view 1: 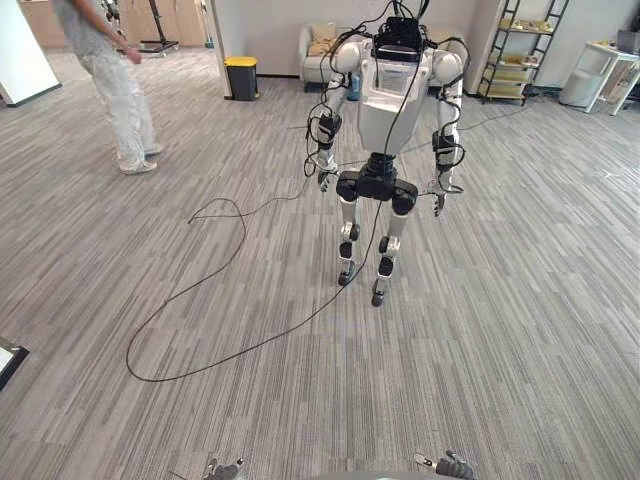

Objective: Organize washtable

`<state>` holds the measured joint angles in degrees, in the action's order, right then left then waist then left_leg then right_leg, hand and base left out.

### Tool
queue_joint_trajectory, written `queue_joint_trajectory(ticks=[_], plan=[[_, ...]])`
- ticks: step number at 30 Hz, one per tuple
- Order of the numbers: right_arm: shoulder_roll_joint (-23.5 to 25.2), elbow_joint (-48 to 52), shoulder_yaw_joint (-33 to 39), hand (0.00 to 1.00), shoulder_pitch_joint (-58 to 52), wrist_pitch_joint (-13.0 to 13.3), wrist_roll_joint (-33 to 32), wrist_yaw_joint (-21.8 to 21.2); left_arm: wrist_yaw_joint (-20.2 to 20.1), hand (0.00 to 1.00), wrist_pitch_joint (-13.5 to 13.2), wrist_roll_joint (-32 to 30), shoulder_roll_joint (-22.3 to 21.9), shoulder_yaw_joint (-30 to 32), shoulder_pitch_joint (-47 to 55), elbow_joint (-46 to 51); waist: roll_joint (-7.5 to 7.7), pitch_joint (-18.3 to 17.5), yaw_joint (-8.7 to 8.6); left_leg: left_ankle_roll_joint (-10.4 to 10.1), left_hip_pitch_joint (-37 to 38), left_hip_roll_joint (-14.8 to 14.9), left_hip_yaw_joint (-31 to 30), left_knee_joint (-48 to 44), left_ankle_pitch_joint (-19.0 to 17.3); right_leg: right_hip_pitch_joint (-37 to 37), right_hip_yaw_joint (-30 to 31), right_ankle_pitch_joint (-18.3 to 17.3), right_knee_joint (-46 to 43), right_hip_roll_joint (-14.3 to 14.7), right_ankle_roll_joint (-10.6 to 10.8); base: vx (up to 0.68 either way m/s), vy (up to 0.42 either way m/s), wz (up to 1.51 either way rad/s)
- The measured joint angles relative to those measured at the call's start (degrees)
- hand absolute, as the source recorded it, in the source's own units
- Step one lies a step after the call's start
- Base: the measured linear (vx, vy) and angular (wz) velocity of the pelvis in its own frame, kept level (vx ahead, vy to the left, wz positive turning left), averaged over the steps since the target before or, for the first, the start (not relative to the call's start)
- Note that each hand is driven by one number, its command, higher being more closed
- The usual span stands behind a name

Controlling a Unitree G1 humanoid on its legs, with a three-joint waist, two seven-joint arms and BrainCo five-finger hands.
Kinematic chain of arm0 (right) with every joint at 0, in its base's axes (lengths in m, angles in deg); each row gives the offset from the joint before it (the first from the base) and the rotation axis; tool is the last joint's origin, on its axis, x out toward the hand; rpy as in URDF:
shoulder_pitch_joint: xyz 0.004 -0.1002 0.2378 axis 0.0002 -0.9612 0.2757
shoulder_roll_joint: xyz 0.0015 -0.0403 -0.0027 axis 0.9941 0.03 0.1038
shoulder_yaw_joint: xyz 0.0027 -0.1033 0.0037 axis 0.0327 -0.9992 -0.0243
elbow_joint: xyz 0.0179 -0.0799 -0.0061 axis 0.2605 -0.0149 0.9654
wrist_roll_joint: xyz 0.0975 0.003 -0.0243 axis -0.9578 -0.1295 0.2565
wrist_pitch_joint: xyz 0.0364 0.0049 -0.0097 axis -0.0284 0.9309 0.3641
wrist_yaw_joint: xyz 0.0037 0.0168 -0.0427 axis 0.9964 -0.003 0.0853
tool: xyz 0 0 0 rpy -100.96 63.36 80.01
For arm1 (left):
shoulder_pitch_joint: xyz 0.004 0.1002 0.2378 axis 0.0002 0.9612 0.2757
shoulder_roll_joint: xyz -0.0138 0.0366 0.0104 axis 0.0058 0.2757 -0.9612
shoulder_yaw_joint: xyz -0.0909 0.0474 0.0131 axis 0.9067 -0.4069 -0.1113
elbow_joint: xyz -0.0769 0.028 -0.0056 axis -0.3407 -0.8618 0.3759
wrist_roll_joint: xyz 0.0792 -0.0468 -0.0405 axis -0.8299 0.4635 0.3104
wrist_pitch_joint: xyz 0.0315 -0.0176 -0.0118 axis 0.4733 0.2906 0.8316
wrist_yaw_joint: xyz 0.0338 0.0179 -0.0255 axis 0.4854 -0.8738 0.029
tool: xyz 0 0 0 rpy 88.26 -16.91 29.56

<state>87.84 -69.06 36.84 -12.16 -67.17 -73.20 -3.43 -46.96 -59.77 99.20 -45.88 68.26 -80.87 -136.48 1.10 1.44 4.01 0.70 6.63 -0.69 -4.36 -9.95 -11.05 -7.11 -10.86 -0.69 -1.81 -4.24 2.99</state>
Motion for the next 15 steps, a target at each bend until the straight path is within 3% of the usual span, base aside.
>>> queue_joint_trajectory(ticks=[10,15], plan=[[1.83,0.02,2.11,0.0,-0.53,-0.42,1.33,-0.02,-1.22,0.0,0.28,-2.43,3.53,-5.78,1.35,-0.1,1.3,-1.39,0.05,-0.5,-0.66,0.51,4.23,3.82,1.58,3.26,4.02,1.42,2.36,0.83,0.04,-0.06,-0.01,-0.24],[1.92,-0.15,3.88,0.0,-0.6,0.38,-3.52,-0.34,-2.17,0.0,0.28,-5.58,5.66,-9.18,0.42,-2.16,1.57,-1.94,-0.17,-0.9,-0.07,0.7,6.59,6.22,2.59,3.72,6.74,3.33,5.04,1.59,-0.1,0.02,-0.016,-0.34]])
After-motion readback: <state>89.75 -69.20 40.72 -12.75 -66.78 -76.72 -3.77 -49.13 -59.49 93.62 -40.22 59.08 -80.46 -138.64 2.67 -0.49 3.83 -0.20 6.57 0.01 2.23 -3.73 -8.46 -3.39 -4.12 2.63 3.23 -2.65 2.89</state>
